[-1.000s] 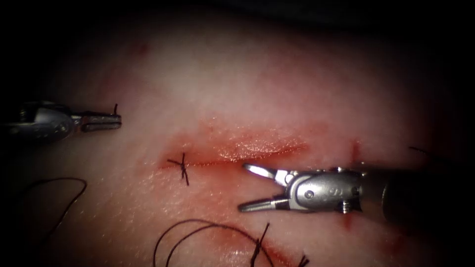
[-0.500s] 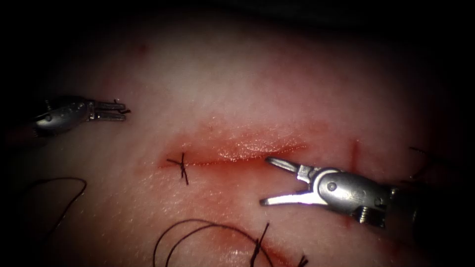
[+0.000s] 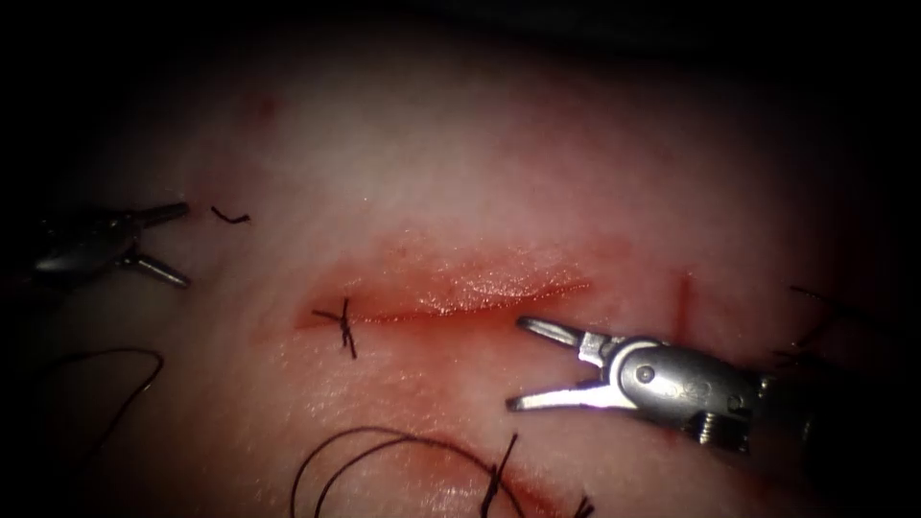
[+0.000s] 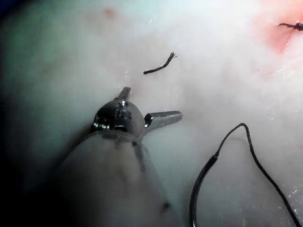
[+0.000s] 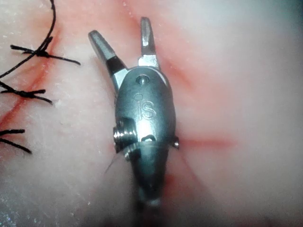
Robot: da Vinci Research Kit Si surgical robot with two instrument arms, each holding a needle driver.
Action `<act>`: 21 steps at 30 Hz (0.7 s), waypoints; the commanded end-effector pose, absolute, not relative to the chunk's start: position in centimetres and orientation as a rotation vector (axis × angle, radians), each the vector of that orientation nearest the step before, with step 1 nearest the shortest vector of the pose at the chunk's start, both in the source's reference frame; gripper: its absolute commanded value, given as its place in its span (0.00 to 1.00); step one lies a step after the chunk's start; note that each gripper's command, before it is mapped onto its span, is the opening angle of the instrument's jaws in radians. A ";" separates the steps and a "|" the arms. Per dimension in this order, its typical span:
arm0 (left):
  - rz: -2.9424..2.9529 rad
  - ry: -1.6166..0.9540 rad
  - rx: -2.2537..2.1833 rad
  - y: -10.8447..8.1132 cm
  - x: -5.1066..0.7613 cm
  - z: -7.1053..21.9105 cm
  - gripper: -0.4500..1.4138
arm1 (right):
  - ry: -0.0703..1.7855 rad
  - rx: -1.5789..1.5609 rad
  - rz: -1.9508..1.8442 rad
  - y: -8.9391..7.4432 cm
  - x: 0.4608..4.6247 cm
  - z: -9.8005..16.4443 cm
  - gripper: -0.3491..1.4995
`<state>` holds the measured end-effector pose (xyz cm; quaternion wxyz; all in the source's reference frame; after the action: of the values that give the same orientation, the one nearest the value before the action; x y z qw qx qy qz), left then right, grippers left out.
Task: Wound Closure
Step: Wipe the short suture tail off of the left gripper, then grasp the suture with the left gripper and pull the needle into frame.
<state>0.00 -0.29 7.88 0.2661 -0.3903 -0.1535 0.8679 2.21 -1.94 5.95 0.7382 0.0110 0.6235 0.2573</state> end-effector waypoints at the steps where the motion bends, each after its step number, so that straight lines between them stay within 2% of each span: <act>1: 2.324 -0.405 -1.061 -0.2 0.01 7.8 0.51 | 1.369 0.028 0.572 -2.0 2.29 6.0 0.68; 13: 2.132 -0.388 -1.078 -0.4 -0.41 6.5 0.50 | 1.358 0.025 0.569 -2.0 2.29 6.0 0.69; 21: 2.216 -0.511 -0.986 -1.2 -0.54 5.6 0.49 | 1.342 0.029 0.574 -2.1 2.32 6.1 0.68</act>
<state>-0.49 -1.25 5.53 0.3268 -0.3730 -0.1946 0.8463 2.23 -2.08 6.03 0.7460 0.0120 0.6113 0.2638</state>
